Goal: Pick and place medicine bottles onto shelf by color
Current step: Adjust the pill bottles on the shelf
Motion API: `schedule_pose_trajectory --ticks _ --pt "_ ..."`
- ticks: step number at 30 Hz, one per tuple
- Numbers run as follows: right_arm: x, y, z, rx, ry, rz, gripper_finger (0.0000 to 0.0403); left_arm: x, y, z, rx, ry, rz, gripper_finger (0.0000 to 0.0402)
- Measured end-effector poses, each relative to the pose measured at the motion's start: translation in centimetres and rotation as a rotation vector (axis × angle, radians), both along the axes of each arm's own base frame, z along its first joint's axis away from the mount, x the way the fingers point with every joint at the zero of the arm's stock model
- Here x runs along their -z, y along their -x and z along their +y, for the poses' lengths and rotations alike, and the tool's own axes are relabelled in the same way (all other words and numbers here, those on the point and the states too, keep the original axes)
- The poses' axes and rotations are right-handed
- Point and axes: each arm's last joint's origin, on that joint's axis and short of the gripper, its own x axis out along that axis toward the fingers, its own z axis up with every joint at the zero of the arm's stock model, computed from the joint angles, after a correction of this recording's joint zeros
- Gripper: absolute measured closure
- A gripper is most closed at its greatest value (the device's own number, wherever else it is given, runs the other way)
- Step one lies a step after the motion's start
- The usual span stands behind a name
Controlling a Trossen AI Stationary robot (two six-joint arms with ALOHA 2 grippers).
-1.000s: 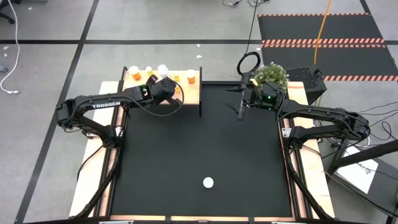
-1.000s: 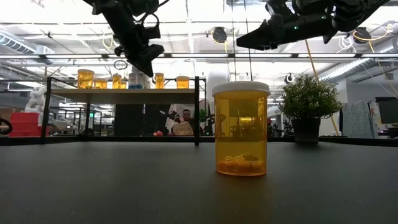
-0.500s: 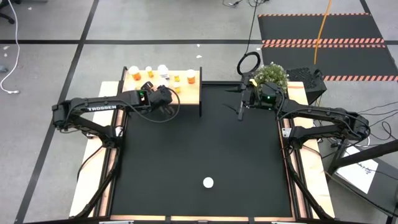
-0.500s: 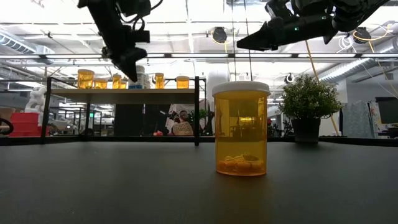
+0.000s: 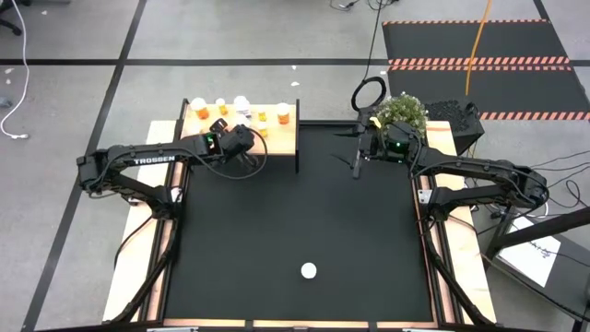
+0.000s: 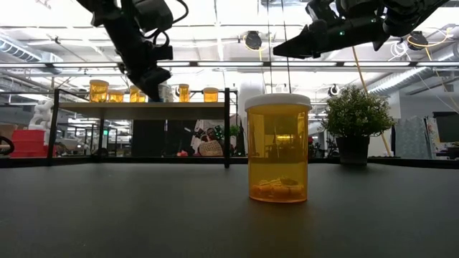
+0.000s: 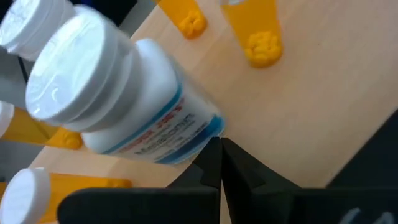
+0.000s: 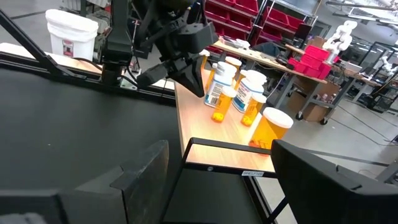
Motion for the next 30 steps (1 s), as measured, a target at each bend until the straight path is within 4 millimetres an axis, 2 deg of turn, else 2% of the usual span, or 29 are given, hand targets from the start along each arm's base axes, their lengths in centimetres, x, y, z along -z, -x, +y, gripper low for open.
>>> schedule_pose_trajectory --ticks 7,15,24,30 --pt "0.00 0.00 0.00 0.000 0.000 0.000 0.0126 -0.25 -0.31 0.10 0.011 -0.020 -0.031 0.0384" --pt "0.00 0.00 0.00 0.000 0.000 0.000 0.0126 -0.43 -0.51 0.18 0.018 -0.034 -0.052 0.0398" --pt "0.00 0.00 0.00 0.000 0.000 0.000 0.0126 -0.59 -0.53 0.56 0.010 -0.047 -0.069 0.0385" --pt "0.00 0.00 0.00 0.001 -0.006 -0.001 0.0126 -0.87 -0.74 0.84 0.026 -0.068 -0.093 0.0398"
